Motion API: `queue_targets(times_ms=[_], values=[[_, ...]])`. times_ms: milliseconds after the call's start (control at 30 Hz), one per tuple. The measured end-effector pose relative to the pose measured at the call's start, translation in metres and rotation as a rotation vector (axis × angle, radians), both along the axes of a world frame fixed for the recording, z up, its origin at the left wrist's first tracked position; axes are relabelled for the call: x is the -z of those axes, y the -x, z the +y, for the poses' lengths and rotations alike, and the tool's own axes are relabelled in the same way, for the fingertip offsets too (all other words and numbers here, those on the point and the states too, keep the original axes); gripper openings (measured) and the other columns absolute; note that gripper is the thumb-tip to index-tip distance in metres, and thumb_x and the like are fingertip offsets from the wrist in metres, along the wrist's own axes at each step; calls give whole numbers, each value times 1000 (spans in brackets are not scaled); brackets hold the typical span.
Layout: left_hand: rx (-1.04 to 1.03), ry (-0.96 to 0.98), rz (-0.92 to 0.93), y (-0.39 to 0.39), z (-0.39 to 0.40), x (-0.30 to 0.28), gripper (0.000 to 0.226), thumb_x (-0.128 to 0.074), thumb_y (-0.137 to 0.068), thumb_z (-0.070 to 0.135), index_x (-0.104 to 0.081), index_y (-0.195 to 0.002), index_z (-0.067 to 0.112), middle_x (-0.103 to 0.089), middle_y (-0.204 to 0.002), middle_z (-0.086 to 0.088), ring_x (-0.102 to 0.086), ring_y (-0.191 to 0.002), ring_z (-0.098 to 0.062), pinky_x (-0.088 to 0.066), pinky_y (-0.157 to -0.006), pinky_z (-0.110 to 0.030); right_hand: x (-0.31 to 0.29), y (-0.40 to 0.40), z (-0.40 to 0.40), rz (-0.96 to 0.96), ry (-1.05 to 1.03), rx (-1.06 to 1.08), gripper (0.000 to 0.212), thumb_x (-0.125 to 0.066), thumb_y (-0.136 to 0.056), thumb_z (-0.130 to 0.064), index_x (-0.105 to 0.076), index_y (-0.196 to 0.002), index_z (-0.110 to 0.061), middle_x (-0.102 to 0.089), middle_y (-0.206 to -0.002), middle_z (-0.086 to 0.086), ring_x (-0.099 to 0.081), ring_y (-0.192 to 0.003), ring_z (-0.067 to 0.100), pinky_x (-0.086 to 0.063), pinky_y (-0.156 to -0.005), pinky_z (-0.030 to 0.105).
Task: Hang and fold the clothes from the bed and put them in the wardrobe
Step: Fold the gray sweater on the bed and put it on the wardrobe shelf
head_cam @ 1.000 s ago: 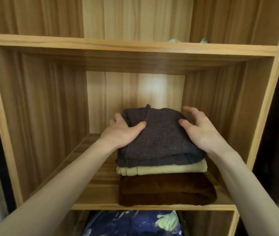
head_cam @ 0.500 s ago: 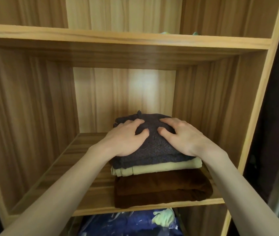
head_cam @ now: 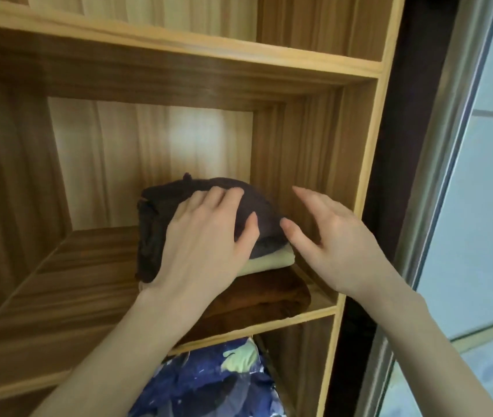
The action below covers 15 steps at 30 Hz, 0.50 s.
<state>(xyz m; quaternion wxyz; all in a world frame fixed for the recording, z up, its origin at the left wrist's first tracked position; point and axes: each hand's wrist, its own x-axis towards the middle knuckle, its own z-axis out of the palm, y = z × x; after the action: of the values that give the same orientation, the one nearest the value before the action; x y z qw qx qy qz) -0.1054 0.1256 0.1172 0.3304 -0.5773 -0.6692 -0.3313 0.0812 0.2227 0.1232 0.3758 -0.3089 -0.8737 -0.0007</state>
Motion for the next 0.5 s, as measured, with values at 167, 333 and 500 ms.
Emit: queue_targets(times_ms=[167, 333, 500], values=[[238, -14, -70, -61, 15, 25, 47, -48, -103, 47, -63, -138, 19, -67, -135, 0, -61, -124, -18, -43, -96, -27, 22, -80, -27, 51, -49, 212, 62, -46, -103, -62, -41, -157, -32, -50, -156, -11, -48, -142, 13, -40, -117, 38], [486, 16, -144, -126, 34, 49, 50, -45, -105, 49, -60, -142, 20, -63, -140, 4, -55, -131, -11, -47, -103, -26, 43, -155, -46, 137, -75, 422, 60, -63, -101, -49, -49, -154, -25, -50, -157, -5, -48, -143, 18, -40, -118, 52], [663, -80, -100, -204, 53, 68, 46, -48, -103, 44, -64, -134, 13, -69, -132, -2, -64, -123, -20, -53, -101, -34, 56, -226, -57, 95, -136, 631, 64, -55, -98, -57, -45, -155, -30, -43, -160, -10, -40, -141, 8, -29, -116, 49]])
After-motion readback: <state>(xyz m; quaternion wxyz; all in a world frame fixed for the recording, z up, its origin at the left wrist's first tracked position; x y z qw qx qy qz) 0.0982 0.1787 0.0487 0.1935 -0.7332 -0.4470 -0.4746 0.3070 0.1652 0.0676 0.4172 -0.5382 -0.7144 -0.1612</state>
